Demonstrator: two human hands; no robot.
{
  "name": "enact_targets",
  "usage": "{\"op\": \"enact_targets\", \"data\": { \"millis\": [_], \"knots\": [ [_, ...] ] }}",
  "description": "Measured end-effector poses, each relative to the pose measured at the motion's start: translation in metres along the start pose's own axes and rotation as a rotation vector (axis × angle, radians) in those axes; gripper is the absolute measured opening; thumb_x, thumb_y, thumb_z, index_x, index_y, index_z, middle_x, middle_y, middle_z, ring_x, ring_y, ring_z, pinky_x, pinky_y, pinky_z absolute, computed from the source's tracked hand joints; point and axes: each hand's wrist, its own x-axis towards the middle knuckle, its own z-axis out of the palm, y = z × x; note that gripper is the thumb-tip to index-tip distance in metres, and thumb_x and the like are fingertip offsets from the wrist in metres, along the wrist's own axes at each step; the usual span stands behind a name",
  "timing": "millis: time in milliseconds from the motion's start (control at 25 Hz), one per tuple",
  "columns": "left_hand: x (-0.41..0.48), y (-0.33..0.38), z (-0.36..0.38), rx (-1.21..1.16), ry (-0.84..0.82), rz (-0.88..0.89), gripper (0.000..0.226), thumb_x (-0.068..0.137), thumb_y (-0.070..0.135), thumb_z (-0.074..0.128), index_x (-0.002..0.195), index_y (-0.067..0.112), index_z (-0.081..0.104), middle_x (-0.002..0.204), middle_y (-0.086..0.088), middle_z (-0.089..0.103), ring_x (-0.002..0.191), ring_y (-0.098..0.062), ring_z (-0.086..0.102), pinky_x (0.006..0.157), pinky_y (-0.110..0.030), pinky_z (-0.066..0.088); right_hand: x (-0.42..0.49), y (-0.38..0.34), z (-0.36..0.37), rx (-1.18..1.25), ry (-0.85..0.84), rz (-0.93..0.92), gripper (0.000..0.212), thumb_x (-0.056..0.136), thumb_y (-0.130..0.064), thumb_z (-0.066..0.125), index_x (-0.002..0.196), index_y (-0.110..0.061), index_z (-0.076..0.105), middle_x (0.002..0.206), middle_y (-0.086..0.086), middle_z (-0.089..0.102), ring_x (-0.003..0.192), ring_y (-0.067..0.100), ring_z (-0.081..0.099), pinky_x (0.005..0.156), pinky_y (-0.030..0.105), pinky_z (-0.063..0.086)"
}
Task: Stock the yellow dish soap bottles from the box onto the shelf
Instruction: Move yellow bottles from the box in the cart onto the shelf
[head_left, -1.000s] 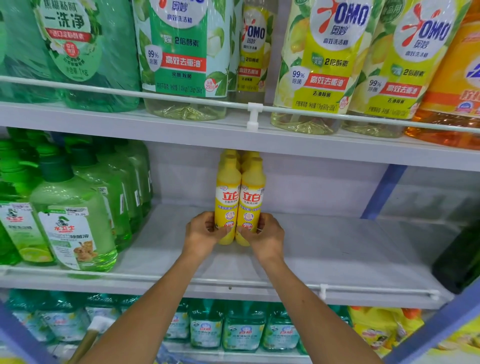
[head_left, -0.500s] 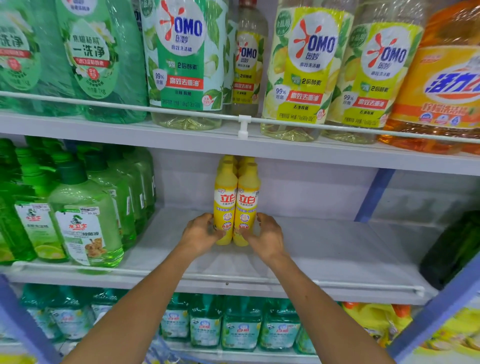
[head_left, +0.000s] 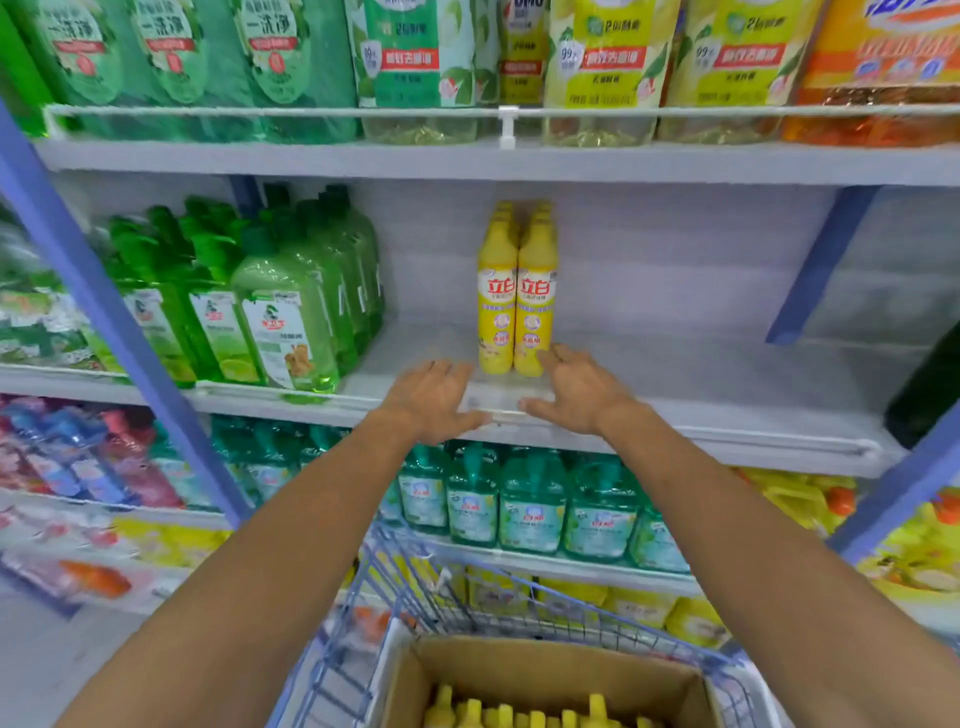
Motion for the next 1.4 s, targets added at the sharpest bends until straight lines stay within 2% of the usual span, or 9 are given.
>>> {"op": "enact_targets", "data": {
  "millis": [240,440,600,760,960,1160,1240,1320,1400],
  "knots": [
    [-0.069,0.009,0.003,0.064,-0.005,0.062,0.088,0.090,0.069,0.050,0.152,0.010,0.028,0.145,-0.016,0.046,0.131,-0.035,0.045,0.107,-0.047,0.042,-0.089,-0.038,0.000,-0.122,-0.010,0.031,0.081,0.093,-0.060,0.056,0.154,-0.014,0.028,0.160,0.014,0.028,0.142,0.035,0.034,0.111,0.049,0.041],
    [-0.121,0.046,0.024,0.022,0.008,0.198,0.089,0.088,0.069,0.053,0.150,0.009,0.030,0.141,-0.016,0.050,0.129,-0.036,0.048,0.106,-0.046,0.042,-0.171,-0.054,0.008,-0.197,-0.042,0.124,0.080,0.093,-0.062,0.055,0.152,-0.013,0.032,0.155,0.012,0.037,0.139,0.034,0.039,0.108,0.050,0.044],
    [-0.159,0.075,0.068,-0.024,-0.091,0.243,0.085,0.089,0.068,0.053,0.147,0.010,0.034,0.136,-0.016,0.050,0.126,-0.035,0.048,0.103,-0.047,0.044,-0.232,-0.058,0.043,-0.194,-0.117,0.198,0.081,0.093,-0.061,0.055,0.153,-0.013,0.033,0.157,0.013,0.036,0.141,0.034,0.037,0.110,0.049,0.042],
    [-0.178,0.099,0.115,-0.040,-0.197,0.257,0.083,0.090,0.065,0.053,0.150,0.012,0.031,0.141,-0.015,0.047,0.129,-0.034,0.046,0.105,-0.049,0.043,-0.265,-0.050,0.087,-0.185,-0.211,0.201,0.081,0.095,-0.060,0.053,0.156,-0.013,0.028,0.159,0.012,0.033,0.145,0.033,0.033,0.111,0.049,0.040],
    [-0.198,0.117,0.178,-0.076,-0.320,0.211,0.082,0.091,0.062,0.055,0.153,0.015,0.029,0.154,-0.013,0.038,0.142,-0.033,0.037,0.115,-0.050,0.034,-0.277,-0.032,0.152,-0.107,-0.325,0.196,0.080,0.093,-0.057,0.058,0.155,-0.014,0.030,0.159,0.011,0.033,0.145,0.033,0.031,0.112,0.049,0.040],
    [-0.218,0.125,0.243,-0.052,-0.529,0.121,0.070,0.091,0.065,0.052,0.138,0.013,0.044,0.142,-0.014,0.048,0.132,-0.033,0.045,0.106,-0.047,0.041,-0.298,-0.009,0.231,-0.012,-0.460,0.172,0.076,0.095,-0.058,0.054,0.152,-0.013,0.034,0.156,0.011,0.036,0.139,0.035,0.038,0.102,0.050,0.047],
    [-0.227,0.124,0.270,-0.049,-0.587,0.072,0.075,0.092,0.066,0.052,0.143,0.013,0.038,0.143,-0.014,0.048,0.131,-0.034,0.045,0.101,-0.046,0.042,-0.304,0.007,0.260,-0.003,-0.504,0.167,0.074,0.095,-0.059,0.053,0.150,-0.012,0.036,0.152,0.013,0.040,0.136,0.036,0.040,0.102,0.050,0.047],
    [-0.236,0.120,0.297,-0.048,-0.633,0.018,0.082,0.092,0.066,0.050,0.152,0.013,0.029,0.149,-0.015,0.042,0.135,-0.035,0.042,0.104,-0.046,0.040,-0.309,0.020,0.288,0.021,-0.561,0.196,0.074,0.095,-0.060,0.053,0.150,-0.012,0.036,0.150,0.014,0.041,0.135,0.036,0.040,0.101,0.051,0.048],
    [-0.243,0.114,0.324,-0.068,-0.677,-0.027,0.083,0.093,0.064,0.051,0.153,0.013,0.027,0.150,-0.016,0.040,0.137,-0.035,0.041,0.104,-0.045,0.041,-0.311,0.030,0.314,0.044,-0.628,0.228,0.073,0.096,-0.060,0.051,0.149,-0.012,0.036,0.148,0.014,0.041,0.135,0.035,0.040,0.101,0.050,0.048]
  ]
}}
